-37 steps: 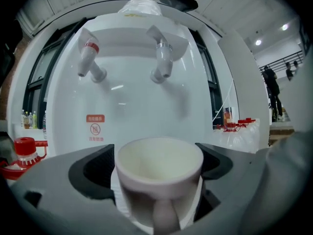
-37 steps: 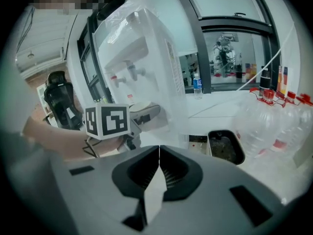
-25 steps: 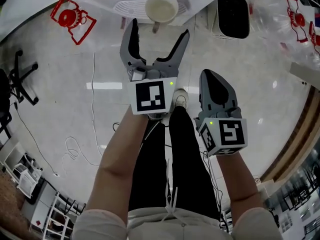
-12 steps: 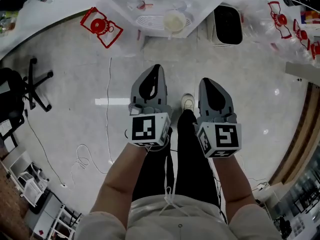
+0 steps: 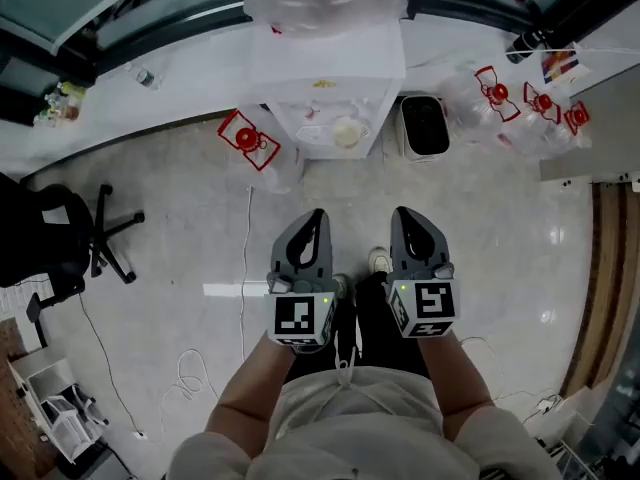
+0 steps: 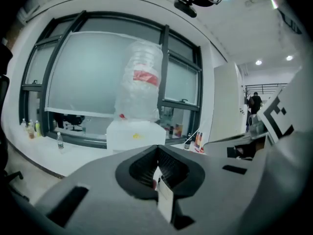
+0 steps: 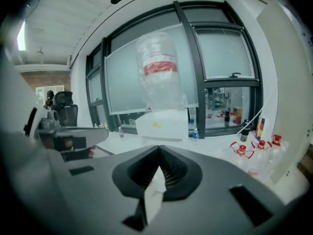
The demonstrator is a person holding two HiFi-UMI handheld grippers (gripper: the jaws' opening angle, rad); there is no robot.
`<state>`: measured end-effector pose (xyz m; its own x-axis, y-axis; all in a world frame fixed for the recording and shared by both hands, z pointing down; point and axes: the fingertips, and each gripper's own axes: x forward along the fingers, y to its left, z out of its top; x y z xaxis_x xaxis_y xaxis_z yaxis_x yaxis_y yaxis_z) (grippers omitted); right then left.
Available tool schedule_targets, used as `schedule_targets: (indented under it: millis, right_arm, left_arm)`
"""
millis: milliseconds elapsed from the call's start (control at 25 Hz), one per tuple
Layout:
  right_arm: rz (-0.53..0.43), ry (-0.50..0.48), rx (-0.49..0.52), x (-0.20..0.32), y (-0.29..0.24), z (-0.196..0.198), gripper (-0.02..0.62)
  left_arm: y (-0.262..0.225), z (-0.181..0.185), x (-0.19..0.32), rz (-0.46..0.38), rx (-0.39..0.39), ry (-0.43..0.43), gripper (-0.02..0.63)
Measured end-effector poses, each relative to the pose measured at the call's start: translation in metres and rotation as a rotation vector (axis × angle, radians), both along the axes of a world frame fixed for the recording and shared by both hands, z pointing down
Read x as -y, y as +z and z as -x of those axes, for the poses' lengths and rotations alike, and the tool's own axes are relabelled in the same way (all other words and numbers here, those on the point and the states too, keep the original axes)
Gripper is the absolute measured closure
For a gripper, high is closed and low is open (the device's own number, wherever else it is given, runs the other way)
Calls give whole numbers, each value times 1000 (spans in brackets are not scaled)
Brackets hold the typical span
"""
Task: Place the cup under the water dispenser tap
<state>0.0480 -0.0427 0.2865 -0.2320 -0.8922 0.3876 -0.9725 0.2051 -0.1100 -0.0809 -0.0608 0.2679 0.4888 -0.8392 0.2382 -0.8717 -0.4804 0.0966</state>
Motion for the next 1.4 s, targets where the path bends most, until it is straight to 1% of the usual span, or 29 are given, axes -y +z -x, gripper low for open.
schedule_targets:
  millis: [240,360,560,760,880,1040,1400]
  right_arm:
    - [-79,-19,-17,-14,-79,10,571]
    - [-147,-26,-22,-15,-117,13,571]
    - [-251,-41,-39,-10,-169,6,571]
    - [-261,-34,-18,0,-205,0,571]
    - [-285,-30,-17,5,-217,-3,571]
    - [-306,-38,-19,9,-225,-7,571]
    - [-348,-60,-27,17,-235,-16,571]
  left_arm:
    - [-77,8,-7,-28,-6,-20,588]
    - [-117,6,-4,-74,-21,-10,588]
    - [-176,-1,-4,-165,-61,11,588]
    - [-219,-7,1,-243,-79,69,588]
    - [-236,-10,6,-276,-84,79,588]
    - [-246,-15,10,-290,-98,80,588]
    - [-245,-27,22,-276,-100,85,588]
